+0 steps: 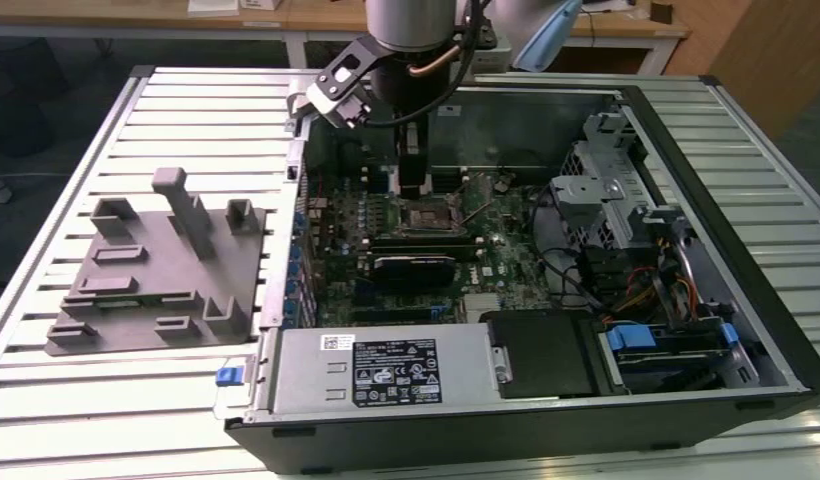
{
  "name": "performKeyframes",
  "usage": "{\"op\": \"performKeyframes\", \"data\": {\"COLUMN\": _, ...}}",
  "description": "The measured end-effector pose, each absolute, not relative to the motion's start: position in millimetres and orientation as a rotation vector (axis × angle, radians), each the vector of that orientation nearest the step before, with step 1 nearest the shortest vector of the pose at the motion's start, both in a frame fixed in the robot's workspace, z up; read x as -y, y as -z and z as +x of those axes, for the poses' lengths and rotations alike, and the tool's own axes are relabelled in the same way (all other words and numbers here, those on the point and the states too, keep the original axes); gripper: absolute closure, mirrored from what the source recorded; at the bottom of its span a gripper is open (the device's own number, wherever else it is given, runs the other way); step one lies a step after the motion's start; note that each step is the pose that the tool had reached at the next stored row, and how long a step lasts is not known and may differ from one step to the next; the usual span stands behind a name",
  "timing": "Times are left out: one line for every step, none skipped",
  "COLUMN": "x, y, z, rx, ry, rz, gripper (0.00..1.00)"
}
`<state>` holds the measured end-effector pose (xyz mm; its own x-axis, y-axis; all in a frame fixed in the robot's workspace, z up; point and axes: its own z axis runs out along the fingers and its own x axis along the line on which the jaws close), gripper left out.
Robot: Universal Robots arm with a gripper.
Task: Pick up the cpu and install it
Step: 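Place the cpu into insertion slot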
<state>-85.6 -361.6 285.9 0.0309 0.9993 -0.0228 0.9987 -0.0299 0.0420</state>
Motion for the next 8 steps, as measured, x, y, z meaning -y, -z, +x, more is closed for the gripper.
{"op": "performKeyframes", "data": {"x": 361.2, "y": -284.7, "z": -84.2, "rx": -2.155, "ry": -0.02, "rz": 2.222, "gripper": 0.47}}
{"op": "performKeyframes", "data": {"x": 360.7, "y": -283.4, "z": -82.7, "rx": -2.156, "ry": -0.02, "rz": 2.222, "gripper": 0.47}}
{"op": "performKeyframes", "data": {"x": 360.1, "y": -282.0, "z": -81.3, "rx": -2.156, "ry": -0.02, "rz": 2.222, "gripper": 0.47}}
{"op": "performKeyframes", "data": {"x": 359.3, "y": -280.2, "z": -79.8, "rx": -2.156, "ry": -0.02, "rz": 2.222, "gripper": 0.47}}
{"op": "performKeyframes", "data": {"x": 358.2, "y": -278.5, "z": -78.6, "rx": -2.156, "ry": -0.02, "rz": 2.221, "gripper": 0.47}}
{"op": "performKeyframes", "data": {"x": 356.8, "y": -276.8, "z": -77.6, "rx": -2.156, "ry": -0.02, "rz": 2.221, "gripper": 0.47}}
{"op": "performKeyframes", "data": {"x": 355.4, "y": -274.9, "z": -76.5, "rx": -2.157, "ry": -0.02, "rz": 2.221, "gripper": 0.47}}
{"op": "performKeyframes", "data": {"x": 353.9, "y": -273.1, "z": -75.3, "rx": -2.157, "ry": -0.02, "rz": 2.22, "gripper": 0.47}}
